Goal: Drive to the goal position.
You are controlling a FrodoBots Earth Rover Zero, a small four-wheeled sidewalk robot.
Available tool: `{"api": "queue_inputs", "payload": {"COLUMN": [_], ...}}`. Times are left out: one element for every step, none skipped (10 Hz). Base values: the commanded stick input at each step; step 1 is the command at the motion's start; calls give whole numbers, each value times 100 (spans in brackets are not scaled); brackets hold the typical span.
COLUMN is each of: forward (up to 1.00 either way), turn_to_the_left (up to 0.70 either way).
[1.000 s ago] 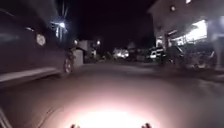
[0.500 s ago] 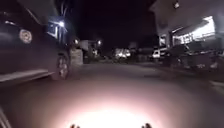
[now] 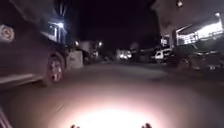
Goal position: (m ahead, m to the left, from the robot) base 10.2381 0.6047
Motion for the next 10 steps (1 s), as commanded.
{"api": "queue_inputs", "payload": {"forward": [85,85,85,85,85,85,85,85,85,85], "turn_to_the_left": [0,0,0,0,0,0,0,0,0,0]}}
